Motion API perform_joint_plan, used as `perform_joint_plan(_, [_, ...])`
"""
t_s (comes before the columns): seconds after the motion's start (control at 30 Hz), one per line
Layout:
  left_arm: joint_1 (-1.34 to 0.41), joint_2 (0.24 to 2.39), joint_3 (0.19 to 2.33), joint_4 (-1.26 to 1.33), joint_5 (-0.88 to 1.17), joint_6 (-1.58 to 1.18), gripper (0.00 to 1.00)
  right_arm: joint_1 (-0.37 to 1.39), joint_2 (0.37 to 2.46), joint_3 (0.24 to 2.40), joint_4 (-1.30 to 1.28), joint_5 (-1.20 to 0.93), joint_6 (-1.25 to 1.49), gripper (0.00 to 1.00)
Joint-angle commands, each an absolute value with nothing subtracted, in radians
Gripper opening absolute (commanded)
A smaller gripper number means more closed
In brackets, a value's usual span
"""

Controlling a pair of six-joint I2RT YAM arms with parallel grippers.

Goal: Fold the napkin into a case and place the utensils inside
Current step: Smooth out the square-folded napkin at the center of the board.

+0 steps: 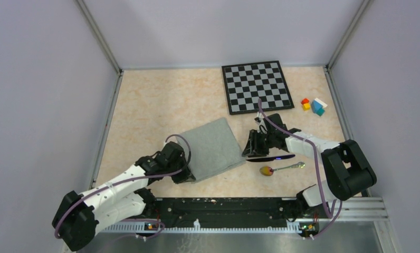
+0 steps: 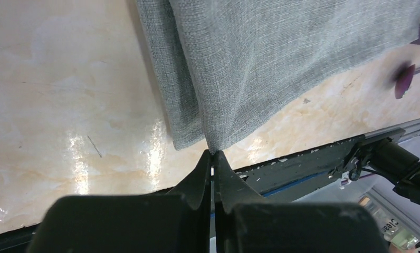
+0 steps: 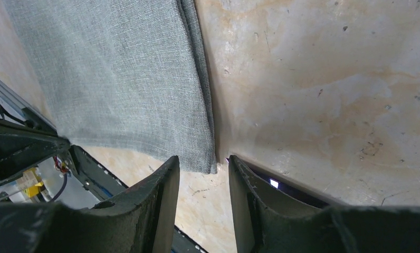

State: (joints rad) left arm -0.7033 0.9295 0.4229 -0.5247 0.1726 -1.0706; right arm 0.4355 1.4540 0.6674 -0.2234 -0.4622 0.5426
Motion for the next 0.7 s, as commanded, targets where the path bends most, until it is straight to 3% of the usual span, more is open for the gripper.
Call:
perform_joint_plan(0.0, [-0.706,0.889,0.447,-0.583,0.155,-1.051,0.01,0.431,1.431,0.661,-0.189,-0.476,0.531,0.39])
perform_joint_plan(0.67, [-0.706,0.872,0.301,-0.528,0.155,-1.098,0.04,0.438,1.452,0.588,-0.087,-0.571,0.614,0.39])
